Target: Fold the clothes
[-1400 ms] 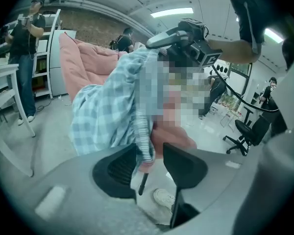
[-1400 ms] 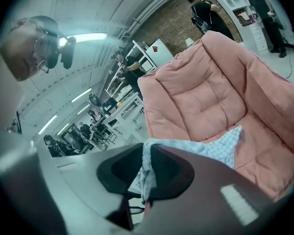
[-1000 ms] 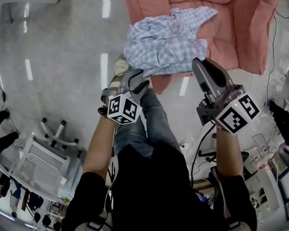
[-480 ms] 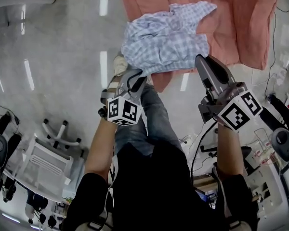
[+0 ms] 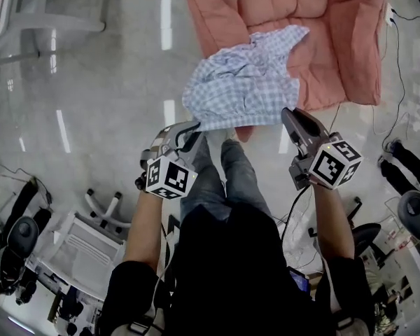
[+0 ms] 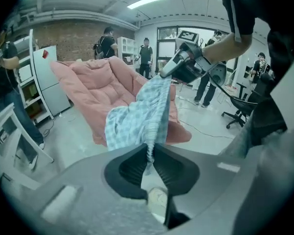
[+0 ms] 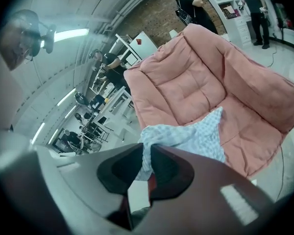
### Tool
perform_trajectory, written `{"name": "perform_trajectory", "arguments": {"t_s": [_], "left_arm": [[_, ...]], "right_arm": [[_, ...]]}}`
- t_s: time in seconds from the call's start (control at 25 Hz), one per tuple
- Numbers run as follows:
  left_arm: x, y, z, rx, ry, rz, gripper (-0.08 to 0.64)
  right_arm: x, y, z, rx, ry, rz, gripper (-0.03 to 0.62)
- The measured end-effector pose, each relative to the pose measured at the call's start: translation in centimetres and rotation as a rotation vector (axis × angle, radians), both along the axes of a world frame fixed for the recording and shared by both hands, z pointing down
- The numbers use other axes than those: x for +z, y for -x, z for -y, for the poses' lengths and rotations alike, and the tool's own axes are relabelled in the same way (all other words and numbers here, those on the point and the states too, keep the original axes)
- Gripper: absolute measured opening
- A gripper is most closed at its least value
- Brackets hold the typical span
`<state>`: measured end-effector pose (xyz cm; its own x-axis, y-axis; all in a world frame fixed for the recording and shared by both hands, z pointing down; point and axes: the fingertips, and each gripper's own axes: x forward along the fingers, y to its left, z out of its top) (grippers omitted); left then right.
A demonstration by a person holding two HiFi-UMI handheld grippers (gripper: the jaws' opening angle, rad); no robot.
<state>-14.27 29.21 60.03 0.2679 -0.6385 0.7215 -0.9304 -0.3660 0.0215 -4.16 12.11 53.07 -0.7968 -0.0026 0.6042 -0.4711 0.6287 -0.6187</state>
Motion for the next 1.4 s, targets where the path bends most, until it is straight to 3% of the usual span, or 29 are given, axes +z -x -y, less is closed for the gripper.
{"name": "perform_trajectory", "arguments": {"t_s": [0.2, 0.4, 0.6, 0.72, 0.96, 1.08, 1.4], "left_arm": [[-8.8, 3.0, 1.9, 0.006, -0.065, -0.020, 0.038], [-19.4, 1.7, 7.0, 0.109, -0.157, 0.094, 0.038], [-26.2, 2.4, 10.5, 0.168, -0.221, 0.053, 0.038], [-29.3, 0.6, 12.8, 0.215, -0.254, 0.043, 0.037], [-32.9, -3.3, 16.1, 0.347, -0.304, 0.060, 0.035], [-32.7, -3.7, 16.6, 0.413, -0.277, 0.084, 0.035], [-33.1, -4.8, 17.5, 0.552, -0.207, 0.059, 0.035]], "right_arm": [[-4.2, -0.2, 0.0, 0.075, 0.083, 0.013, 0.052], [-11.6, -4.4, 2.3, 0.211, 0.146, 0.107, 0.052], [-16.5, -5.1, 2.8, 0.307, 0.194, 0.159, 0.052], [-18.1, -7.3, 3.0, 0.361, 0.224, 0.180, 0.052], [-17.6, -11.3, 2.0, 0.469, 0.268, 0.193, 0.060], [-17.1, -12.0, 1.8, 0.510, 0.260, 0.182, 0.063], [-17.5, -13.2, 1.3, 0.667, 0.182, 0.193, 0.067]]}}
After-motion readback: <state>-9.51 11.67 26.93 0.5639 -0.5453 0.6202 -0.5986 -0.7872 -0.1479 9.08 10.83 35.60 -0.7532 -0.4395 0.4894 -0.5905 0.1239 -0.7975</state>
